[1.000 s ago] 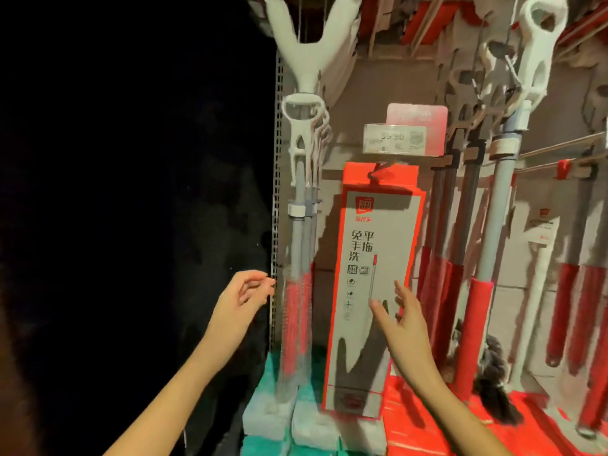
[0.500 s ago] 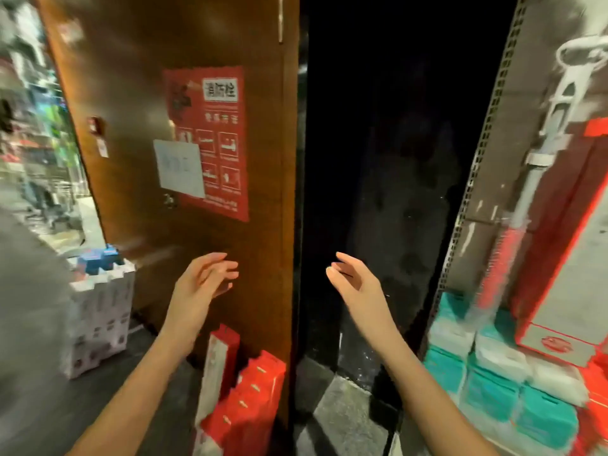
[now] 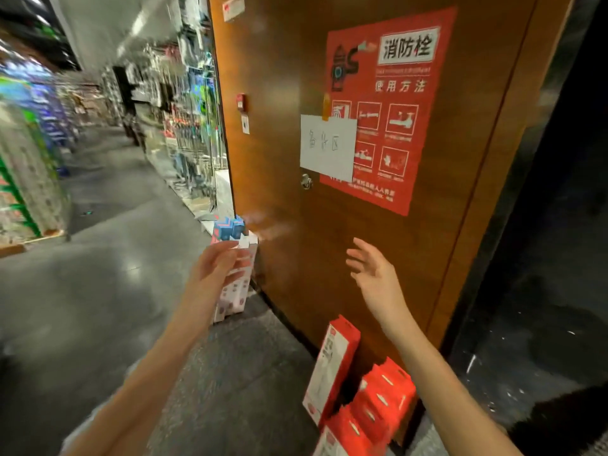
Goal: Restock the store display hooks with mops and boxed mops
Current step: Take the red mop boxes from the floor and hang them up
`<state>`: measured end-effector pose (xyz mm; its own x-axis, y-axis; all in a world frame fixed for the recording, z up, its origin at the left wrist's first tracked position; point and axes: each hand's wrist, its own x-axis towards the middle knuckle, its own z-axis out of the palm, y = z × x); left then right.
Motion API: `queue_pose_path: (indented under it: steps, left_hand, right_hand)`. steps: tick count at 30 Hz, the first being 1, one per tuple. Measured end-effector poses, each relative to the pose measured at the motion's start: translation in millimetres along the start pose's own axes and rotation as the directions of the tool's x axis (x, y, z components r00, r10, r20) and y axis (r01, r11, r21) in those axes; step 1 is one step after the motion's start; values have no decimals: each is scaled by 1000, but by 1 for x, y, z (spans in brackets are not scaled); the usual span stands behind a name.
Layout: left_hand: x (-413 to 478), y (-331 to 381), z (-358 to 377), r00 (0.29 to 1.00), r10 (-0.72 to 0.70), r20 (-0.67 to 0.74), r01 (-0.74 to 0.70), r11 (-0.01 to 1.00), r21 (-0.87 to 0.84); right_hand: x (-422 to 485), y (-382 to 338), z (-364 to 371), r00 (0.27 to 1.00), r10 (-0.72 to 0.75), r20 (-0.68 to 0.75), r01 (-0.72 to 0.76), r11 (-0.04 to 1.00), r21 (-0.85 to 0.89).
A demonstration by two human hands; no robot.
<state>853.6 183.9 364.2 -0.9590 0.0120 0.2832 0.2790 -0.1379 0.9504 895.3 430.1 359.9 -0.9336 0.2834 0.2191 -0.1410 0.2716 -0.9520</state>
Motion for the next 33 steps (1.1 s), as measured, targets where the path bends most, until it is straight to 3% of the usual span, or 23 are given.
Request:
queue_pose_path:
  steps: [9,15,23,29,33]
  left_hand:
    - [142,-49,-22,981,-48,189,36,997,66]
    - [224,-129,-13,903,-94,420,62,994,90]
    - [323,-220,16,646,-235,727,65,965,254]
    - [331,-289,52,458,-372,807,147,927,344]
    - [328,-343,84,371,-431,823,206,902,380]
  right_hand:
    - [98,19,65,991,55,-125,-59,998,-28]
    - [143,67,95,949,108,-296,-137,988,-77]
    - [178,141,137,769,321,-553,-392,920,-10]
    - [175,198,147,617,430,-659,-506,858,87]
    - [177,249,136,525,477,-704,-579,807,115]
